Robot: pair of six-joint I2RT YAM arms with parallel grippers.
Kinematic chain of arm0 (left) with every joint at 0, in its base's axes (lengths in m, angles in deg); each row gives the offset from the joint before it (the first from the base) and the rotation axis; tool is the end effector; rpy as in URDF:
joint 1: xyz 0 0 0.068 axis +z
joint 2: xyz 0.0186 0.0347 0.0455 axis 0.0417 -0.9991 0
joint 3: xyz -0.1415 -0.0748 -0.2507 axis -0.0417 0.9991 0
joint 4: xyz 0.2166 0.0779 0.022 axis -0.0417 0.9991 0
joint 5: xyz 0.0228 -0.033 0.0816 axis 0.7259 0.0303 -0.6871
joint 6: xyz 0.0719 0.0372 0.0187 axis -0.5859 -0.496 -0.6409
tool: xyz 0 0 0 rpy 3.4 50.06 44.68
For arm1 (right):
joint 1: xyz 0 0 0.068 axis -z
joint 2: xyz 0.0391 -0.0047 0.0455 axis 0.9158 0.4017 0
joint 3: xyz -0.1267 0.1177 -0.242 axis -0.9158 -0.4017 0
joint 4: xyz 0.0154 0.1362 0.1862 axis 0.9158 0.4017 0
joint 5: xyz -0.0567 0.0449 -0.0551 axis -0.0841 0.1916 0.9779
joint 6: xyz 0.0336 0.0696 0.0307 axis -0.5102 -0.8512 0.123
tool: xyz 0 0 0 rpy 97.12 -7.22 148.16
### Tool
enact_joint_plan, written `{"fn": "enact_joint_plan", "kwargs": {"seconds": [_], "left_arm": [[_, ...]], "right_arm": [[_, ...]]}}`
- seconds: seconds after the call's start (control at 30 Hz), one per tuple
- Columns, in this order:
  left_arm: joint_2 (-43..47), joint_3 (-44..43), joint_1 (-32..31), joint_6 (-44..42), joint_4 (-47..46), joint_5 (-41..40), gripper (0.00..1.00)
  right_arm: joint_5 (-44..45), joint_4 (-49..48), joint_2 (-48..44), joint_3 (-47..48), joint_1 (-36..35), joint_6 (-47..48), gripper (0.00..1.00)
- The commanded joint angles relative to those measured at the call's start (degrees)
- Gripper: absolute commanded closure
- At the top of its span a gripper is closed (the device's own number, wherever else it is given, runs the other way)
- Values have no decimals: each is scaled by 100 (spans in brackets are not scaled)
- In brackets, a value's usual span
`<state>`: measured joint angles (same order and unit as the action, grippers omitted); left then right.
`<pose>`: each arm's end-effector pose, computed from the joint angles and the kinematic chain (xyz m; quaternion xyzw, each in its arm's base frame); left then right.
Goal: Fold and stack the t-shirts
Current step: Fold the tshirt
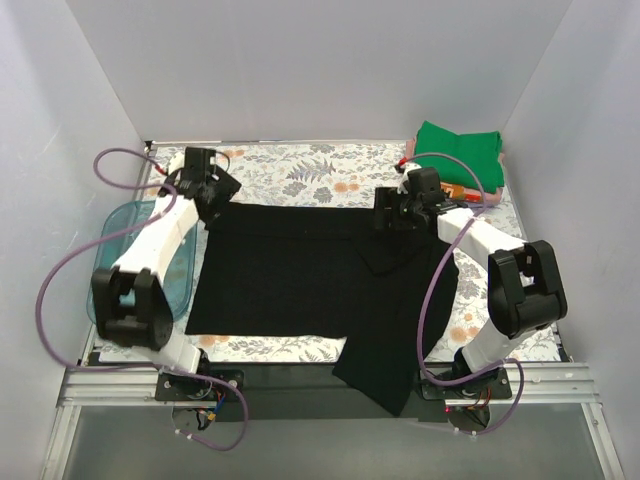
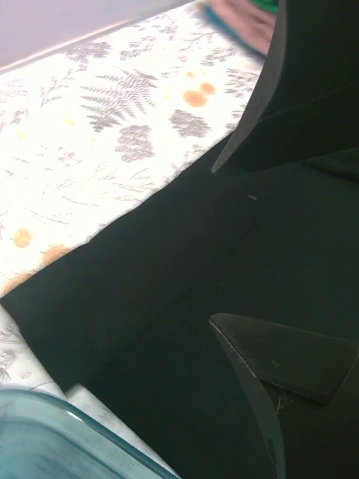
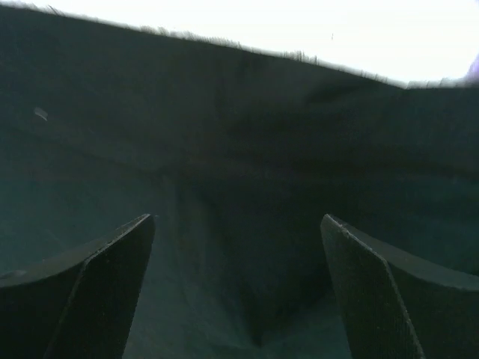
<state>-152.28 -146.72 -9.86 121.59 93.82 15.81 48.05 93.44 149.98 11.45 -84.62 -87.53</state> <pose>0.3389 -0.0289 0.2879 -0.6606 0.6728 -0.1772 0.2821 0.3400 0.1205 0.2476 -0.0510 0.9035 0.1651 0.3923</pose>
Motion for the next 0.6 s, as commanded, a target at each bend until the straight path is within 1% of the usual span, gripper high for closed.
{"fn": "enact_joint_plan", "kwargs": {"seconds": [0.0,0.07,0.1,0.17,0.2,0.27,0.3,0.37,0.4,0.47,0.5,0.57], "left_arm": [[1169,1127,-124,-52,54,8,27],[1940,1657,-141,45,132,-36,27],[2197,2094,-150,115,185,-80,26],[2567,2405,-159,247,334,-133,26],[2891,2545,-176,326,422,-185,26],[3148,2827,-185,476,633,-169,26],[3332,2906,-185,502,660,-185,26],[3465,3039,-185,564,757,-238,26],[3500,3048,-185,616,826,-264,26],[3553,3022,-185,687,1011,-335,26],[3562,3004,-185,696,1064,-370,26],[3597,2986,-185,775,1205,-458,26]], "right_arm": [[226,440,230,-85,-102,-48,2],[296,598,248,-146,-147,-145,2],[340,651,196,-268,-191,-206,2],[489,739,82,-462,-235,-390,2],[551,852,-93,-654,-305,-443,2],[832,888,-374,-936,-384,-549,2],[955,923,-706,-1268,-471,-723,2],[965,924,-1051,-1604,-551,-856,2],[895,933,-1401,-1814,-612,-961,2],[851,924,-1771,-2359,-674,-1094,2],[790,924,-2121,-2501,-674,-1164,2],[736,933,-2448,-2713,-683,-1138,1]]}}
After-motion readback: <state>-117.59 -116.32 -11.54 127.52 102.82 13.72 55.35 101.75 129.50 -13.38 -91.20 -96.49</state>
